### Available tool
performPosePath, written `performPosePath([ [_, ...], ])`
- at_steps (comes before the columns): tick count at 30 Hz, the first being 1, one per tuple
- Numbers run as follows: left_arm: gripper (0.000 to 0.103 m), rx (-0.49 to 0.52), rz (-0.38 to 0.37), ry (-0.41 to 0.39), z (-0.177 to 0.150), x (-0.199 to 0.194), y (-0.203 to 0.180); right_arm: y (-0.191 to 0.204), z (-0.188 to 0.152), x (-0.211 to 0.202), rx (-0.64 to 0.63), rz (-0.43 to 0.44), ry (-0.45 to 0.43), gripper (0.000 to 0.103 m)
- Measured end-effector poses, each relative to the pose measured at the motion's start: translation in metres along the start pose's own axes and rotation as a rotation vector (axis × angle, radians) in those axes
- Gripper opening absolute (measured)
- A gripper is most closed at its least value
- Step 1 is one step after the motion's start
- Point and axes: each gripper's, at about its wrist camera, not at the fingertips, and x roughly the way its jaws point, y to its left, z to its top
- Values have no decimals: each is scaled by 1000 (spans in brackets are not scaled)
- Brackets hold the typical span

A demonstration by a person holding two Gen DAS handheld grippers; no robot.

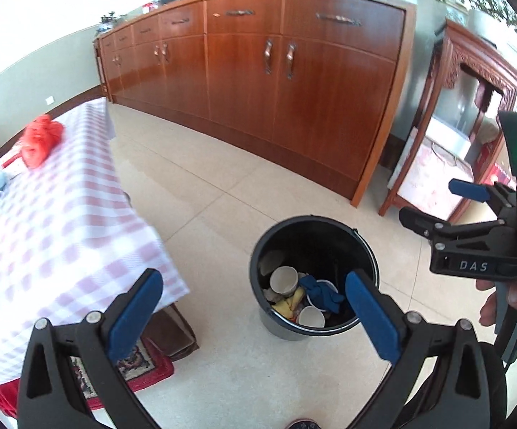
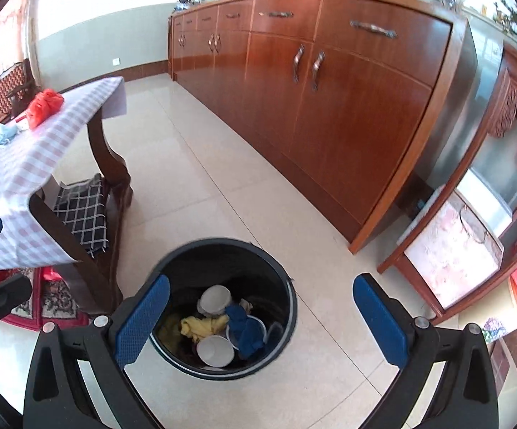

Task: Collect trash
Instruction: 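Move both empty tools back toward the table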

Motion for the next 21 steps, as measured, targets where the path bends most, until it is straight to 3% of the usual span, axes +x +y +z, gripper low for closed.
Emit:
performPosePath([
  [8, 103, -125, 52, -76, -1, -42, 61, 60, 38, -21, -3, 100, -75, 103],
  [12, 103, -200, 93, -106, -7, -59, 102, 95, 61, -30, 8, 213, -108, 103],
  [17, 103, -288, 213, -130, -20, -76, 156, 140, 89, -28, 29, 337, -104, 103],
  [21, 102, -346, 291, -141, -29, -85, 200, 185, 107, -26, -28, 316, -86, 103],
])
